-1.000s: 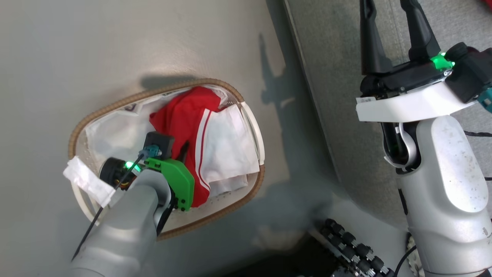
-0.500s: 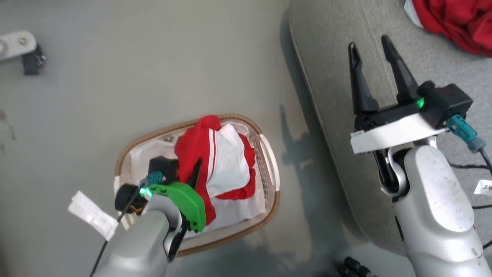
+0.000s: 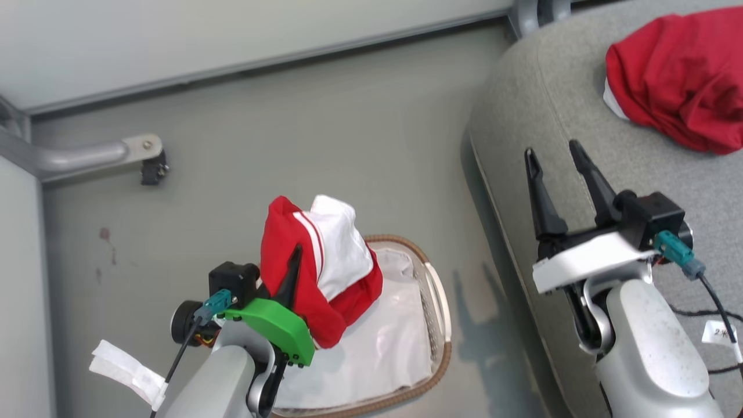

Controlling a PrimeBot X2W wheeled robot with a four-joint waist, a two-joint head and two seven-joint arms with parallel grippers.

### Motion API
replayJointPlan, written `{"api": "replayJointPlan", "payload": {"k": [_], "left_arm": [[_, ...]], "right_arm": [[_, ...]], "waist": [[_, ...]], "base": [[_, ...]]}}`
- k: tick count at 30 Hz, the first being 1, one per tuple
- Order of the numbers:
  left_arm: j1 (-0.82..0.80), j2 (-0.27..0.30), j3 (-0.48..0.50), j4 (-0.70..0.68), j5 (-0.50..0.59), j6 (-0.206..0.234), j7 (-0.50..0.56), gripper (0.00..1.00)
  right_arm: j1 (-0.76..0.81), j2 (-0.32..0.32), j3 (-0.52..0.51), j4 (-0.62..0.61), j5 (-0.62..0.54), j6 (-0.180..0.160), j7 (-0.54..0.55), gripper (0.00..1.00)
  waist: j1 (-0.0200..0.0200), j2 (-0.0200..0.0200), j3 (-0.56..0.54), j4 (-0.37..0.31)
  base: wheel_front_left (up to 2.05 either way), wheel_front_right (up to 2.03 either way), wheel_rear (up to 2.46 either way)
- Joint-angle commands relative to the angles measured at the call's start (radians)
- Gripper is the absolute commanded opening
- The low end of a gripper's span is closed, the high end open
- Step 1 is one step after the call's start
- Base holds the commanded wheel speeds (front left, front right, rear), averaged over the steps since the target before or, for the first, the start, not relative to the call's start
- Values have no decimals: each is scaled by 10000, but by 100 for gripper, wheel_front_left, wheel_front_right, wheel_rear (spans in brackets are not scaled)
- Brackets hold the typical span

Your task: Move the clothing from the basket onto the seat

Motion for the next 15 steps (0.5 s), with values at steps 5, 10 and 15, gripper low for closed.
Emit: {"api": "replayJointPlan", "payload": {"k": [5,10,15], "left_arm": [[305,-129,600,-1110,605,-70,-10,0],[195,-217,995,-2055,1012,-133,-8,0],[-37,-305,1217,-2766,1196,-177,-9,0]], "right_arm": [[641,-44,22,193,-3,-10,-48,100],[958,-42,99,331,42,-10,-48,100],[1182,-44,248,448,90,-10,-48,100]], "waist": [[0,0,-1400,671],[0,0,-1796,715],[0,0,-2046,702]], "base": [[0,0,0],[0,0,0],[0,0,0]]}}
